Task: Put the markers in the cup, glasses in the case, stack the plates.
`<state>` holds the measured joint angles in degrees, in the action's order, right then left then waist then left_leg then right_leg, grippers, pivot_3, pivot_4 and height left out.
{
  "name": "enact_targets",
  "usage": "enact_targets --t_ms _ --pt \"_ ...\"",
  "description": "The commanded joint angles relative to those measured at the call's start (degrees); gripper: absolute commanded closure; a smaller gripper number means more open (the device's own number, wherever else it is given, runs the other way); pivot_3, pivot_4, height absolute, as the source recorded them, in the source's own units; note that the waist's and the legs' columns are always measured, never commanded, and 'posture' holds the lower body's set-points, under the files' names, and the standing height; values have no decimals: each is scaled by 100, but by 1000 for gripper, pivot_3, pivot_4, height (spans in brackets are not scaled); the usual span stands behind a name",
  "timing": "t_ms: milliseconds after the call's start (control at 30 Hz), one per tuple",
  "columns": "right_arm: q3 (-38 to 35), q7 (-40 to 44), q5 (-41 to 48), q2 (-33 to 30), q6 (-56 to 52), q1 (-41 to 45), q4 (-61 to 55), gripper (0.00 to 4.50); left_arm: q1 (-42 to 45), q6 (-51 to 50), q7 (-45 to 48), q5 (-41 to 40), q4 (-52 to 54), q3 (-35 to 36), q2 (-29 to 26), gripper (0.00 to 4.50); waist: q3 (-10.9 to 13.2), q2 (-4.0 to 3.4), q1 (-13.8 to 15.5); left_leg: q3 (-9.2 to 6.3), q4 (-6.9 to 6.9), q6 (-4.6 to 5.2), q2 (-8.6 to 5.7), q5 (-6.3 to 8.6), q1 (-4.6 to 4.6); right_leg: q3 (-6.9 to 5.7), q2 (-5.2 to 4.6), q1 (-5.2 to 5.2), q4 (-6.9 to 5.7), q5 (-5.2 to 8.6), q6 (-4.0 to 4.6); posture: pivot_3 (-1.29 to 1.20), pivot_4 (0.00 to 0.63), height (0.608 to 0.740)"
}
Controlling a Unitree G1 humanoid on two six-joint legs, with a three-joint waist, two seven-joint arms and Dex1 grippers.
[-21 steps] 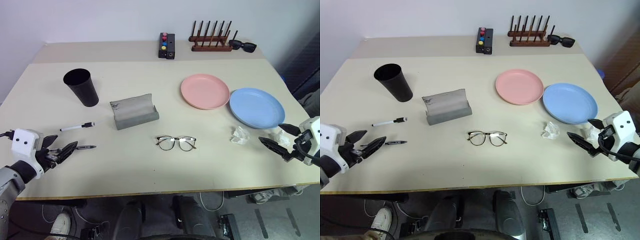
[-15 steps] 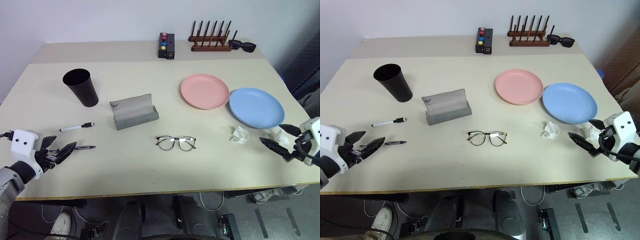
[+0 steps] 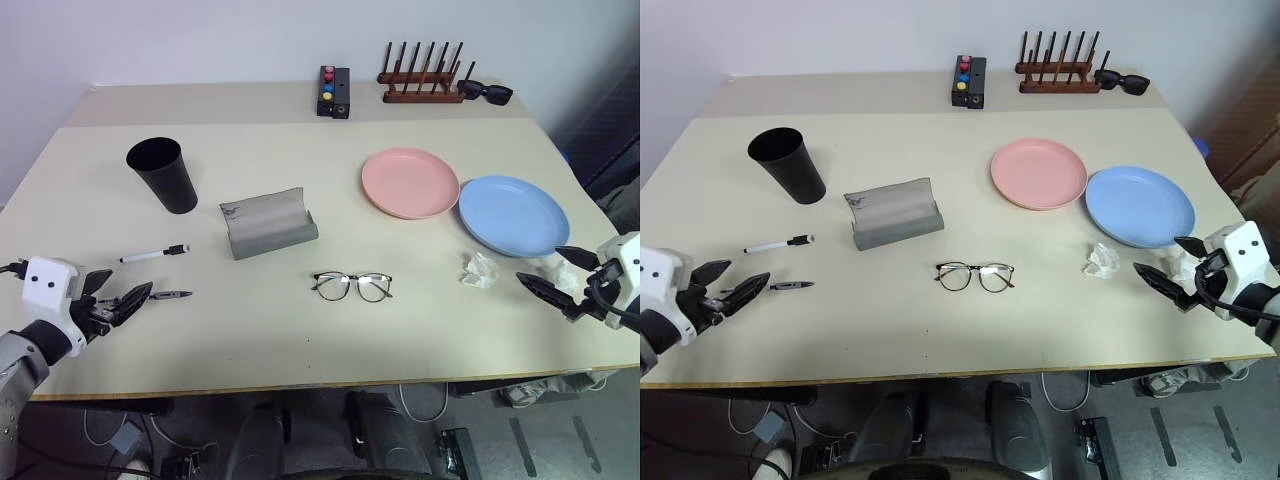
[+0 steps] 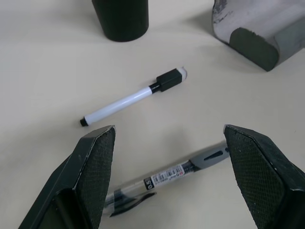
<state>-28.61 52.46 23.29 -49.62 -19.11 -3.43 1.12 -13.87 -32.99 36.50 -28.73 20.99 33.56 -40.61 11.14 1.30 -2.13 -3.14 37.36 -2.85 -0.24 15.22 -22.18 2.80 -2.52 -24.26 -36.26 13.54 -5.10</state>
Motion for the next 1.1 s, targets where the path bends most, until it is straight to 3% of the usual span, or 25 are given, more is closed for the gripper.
enact_targets --t_ms 33,100,300,667,867,1100 --pt "-13 -115 96 60 66 160 -378 0 236 75 222 -36 91 -115 -261 546 0 0 0 0 1 0 0 0 1 0 0 1 -1 0 0 0 150 735" --pt "-32 -188 161 113 3 169 -585 0 376 23 467 -83 -10 -293 -426 23 -1 -2 3 0 1 0 0 0 2 0 0 1 -4 0 0 0 150 735" --pt "-35 -424 350 356 -264 -147 -1445 0 650 237 1366 249 -551 -881 -1284 23 -2 -3 -3 -1 -5 0 0 0 3 0 4 0 -4 1 0 0 150 735" --pt "403 -738 481 889 -480 -457 -2154 0 2345 995 3305 1295 -2256 -2837 -2742 23 -2 -4 -10 3 -2 0 0 0 1 1 2 -3 -4 1 1 0 150 735" --pt "554 -866 482 1015 -492 -504 -2274 0 3334 1383 4193 1875 -2958 -3821 -2801 23 -2 -5 -22 3 -4 0 0 0 1 0 6 -3 -6 0 -1 0 150 735" --pt "549 -934 611 1070 -573 -571 -2450 0 3828 2109 4558 2655 -3601 -4557 -2655 23 -2 -5 -21 2 -3 1 0 0 -1 1 7 -6 -7 -8 -14 0 150 735"
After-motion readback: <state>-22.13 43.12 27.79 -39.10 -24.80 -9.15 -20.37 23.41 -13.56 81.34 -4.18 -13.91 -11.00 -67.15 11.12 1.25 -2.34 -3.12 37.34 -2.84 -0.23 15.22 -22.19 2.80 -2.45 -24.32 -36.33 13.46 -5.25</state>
